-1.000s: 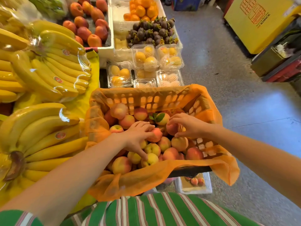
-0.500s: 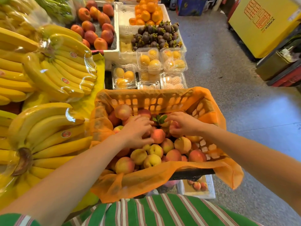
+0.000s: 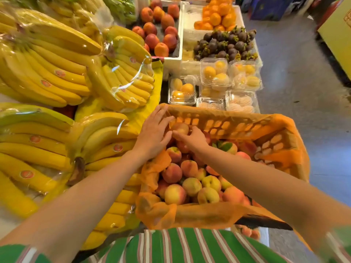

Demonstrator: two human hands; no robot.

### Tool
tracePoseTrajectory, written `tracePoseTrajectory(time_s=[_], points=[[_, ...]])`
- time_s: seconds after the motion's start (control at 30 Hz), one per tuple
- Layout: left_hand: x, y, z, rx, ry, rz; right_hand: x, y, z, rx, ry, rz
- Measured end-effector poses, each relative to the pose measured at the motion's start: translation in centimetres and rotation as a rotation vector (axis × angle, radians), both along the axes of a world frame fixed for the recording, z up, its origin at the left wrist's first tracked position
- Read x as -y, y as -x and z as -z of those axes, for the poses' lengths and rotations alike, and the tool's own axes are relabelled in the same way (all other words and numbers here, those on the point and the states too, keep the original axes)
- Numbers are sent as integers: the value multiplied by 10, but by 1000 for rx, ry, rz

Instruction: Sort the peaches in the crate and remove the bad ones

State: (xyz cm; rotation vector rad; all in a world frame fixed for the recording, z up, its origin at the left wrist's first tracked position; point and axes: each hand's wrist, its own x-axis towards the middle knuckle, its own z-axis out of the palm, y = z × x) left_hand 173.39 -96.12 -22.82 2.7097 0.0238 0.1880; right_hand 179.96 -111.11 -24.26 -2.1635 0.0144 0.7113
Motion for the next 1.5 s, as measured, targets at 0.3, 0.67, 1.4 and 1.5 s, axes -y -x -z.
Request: tracePoseTrajectory(time_s=[0.3,0.67,1.4,1.5], points=[[12,-6,-5,96,-152,71,35,-7,-9,186,177,-40],[97,-37,9,-369,-280,692,203,-37,-46,201,599,-175],[114,-44,2,-562,-2,548,211,-34,-49,113,232,-156],[124,-35,-10,-484,121,515,211,-21,-64,123,113,-187]])
